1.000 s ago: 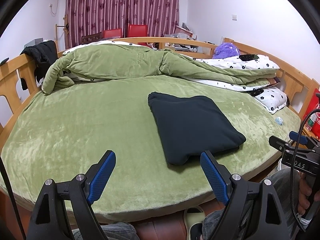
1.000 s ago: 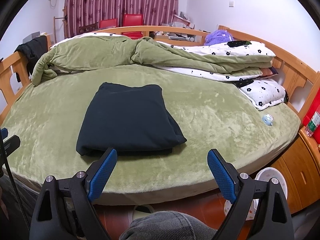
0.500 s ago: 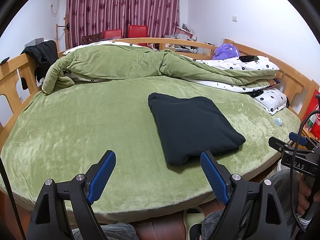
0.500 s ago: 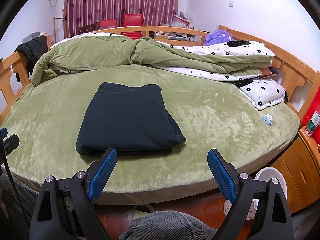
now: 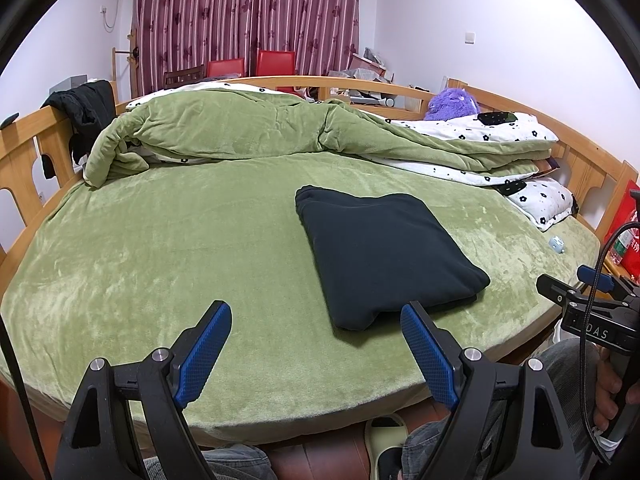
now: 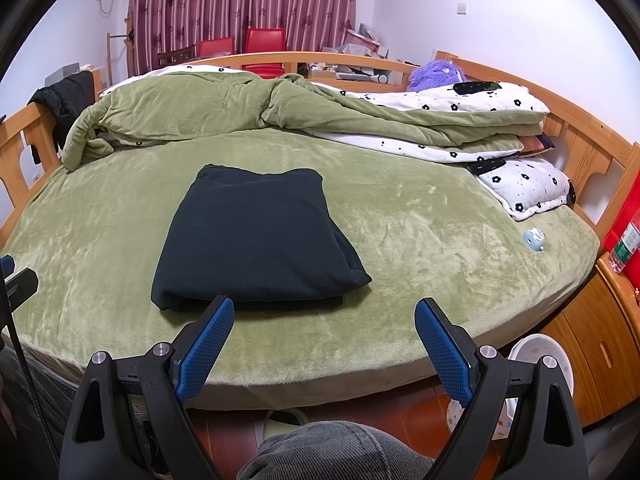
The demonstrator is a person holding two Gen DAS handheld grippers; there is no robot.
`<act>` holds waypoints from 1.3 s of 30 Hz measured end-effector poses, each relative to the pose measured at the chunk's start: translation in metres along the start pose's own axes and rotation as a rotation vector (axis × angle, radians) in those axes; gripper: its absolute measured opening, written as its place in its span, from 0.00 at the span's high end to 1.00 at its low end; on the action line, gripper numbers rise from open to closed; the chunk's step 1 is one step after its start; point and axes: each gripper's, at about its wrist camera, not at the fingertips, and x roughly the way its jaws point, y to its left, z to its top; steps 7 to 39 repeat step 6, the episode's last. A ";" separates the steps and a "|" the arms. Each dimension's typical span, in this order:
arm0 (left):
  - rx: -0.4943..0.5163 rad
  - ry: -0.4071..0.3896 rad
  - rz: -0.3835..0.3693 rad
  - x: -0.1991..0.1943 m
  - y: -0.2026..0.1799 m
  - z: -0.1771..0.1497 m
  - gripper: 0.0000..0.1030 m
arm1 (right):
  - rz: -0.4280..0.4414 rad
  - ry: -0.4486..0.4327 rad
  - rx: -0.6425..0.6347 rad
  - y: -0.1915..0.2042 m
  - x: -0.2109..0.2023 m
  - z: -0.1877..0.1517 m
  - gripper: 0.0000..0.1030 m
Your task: Fold small clothes
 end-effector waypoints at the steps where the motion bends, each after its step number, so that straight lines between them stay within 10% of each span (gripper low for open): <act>1: 0.001 -0.001 0.001 0.000 -0.001 0.000 0.16 | 0.000 0.000 0.000 0.000 0.000 0.000 0.12; 39: 0.010 -0.006 0.005 -0.001 -0.002 0.001 0.16 | -0.004 -0.001 -0.002 0.000 -0.001 0.000 0.12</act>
